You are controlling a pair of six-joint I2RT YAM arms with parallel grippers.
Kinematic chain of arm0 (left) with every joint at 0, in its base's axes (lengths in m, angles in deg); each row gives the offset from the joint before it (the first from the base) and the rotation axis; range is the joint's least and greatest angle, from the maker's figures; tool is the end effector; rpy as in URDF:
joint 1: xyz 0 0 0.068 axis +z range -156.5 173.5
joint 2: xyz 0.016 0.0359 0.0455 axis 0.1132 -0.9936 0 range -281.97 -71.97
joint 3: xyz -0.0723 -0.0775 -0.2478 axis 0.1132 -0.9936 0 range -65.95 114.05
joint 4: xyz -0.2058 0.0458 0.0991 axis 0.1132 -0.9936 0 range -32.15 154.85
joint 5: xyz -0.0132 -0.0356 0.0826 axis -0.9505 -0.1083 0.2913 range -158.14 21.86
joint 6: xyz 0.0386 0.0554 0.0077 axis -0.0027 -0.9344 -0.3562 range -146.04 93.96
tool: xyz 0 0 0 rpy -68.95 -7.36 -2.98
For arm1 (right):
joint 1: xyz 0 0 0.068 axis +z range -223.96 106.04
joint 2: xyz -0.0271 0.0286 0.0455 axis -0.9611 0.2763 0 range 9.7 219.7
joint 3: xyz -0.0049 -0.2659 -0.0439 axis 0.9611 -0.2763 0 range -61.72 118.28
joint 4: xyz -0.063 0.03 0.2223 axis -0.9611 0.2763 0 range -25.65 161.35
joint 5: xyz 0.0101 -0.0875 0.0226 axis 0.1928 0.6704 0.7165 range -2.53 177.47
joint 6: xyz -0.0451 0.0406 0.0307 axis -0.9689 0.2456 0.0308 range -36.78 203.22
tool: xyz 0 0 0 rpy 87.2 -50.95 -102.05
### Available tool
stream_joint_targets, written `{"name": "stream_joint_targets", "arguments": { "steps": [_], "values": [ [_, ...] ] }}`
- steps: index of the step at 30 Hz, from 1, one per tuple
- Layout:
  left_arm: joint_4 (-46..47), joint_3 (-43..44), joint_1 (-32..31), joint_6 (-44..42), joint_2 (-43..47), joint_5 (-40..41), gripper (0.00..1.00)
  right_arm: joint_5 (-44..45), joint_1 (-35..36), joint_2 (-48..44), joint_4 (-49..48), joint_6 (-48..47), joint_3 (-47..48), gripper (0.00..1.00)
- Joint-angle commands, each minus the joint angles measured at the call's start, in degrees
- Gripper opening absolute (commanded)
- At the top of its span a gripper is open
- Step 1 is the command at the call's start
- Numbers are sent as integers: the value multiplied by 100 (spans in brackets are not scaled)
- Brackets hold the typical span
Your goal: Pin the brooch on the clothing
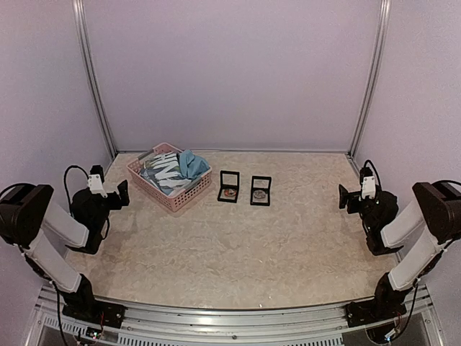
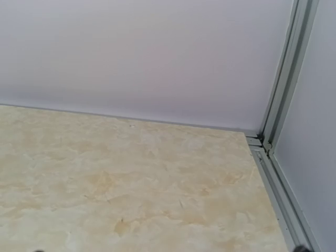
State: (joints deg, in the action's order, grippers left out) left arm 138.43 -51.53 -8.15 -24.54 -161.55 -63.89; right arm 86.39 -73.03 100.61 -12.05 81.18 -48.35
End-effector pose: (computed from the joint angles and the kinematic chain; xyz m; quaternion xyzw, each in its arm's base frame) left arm 0.2593 -0.0035 0.1787 -0.0249 0.7163 0.0074 0.6973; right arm 0.2575 0.0054 0.1752 -0.0251 0.7136 -0.0001 0.7001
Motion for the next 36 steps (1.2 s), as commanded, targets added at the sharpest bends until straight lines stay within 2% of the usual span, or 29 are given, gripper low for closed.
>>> {"name": "stream_joint_targets", "arguments": {
  "steps": [1,5,7,9,11,12,13,15,17,19,21,23,26,30,33,36],
  "values": [
    [-55,39,29,39,28,-66,99,-15,-40,14,16,37,28,99],
    [-33,27,-3,23,36,9,99,-15,-41,14,36,37,34,100],
    [-220,90,-147,-15,45,410,99,-43,-40,-35,-6,24,16,100],
    [-1153,473,-306,13,306,1069,99,-149,-40,-419,379,-31,69,99],
    [-2380,1172,-447,131,599,1810,99,-165,-40,-1003,1378,-10,360,99],
    [-2558,1397,-537,164,686,2014,99,-186,-40,-1279,1840,109,507,99],
    [-2547,1529,-678,52,743,1932,99,-336,-40,-1497,2232,275,635,99],
    [-2319,1583,-968,-130,960,1576,99,-1243,-42,-1805,2705,516,838,100],
    [-2310,1712,-1170,-437,1184,659,99,-2293,-40,-1888,3043,772,1105,100],
    [-3046,2200,-1332,-716,1353,-538,99,-3248,-40,-1794,3451,1048,1479,94],
    [-4497,3041,-1637,-1127,1282,-1192,95,-3674,150,-1631,4014,1194,1873,92],
    [-6253,3893,-1993,-1559,931,-1338,88,-3616,564,-1519,4713,949,2272,92],
    [-7682,4652,-2368,-2036,266,-1188,82,-3052,1309,-1425,5536,368,2773,92],
    [-8340,5211,-2428,-2089,-515,-766,82,-2762,1907,-1330,5978,102,3088,92],
    [-8893,5907,-2459,-2030,-1288,-601,73,-2657,2134,-1285,6109,82,3185,92],
    [-9033,6207,-2472,-1769,-1854,-280,62,-2625,2278,-1286,6069,111,3118,93]
  ]
}}
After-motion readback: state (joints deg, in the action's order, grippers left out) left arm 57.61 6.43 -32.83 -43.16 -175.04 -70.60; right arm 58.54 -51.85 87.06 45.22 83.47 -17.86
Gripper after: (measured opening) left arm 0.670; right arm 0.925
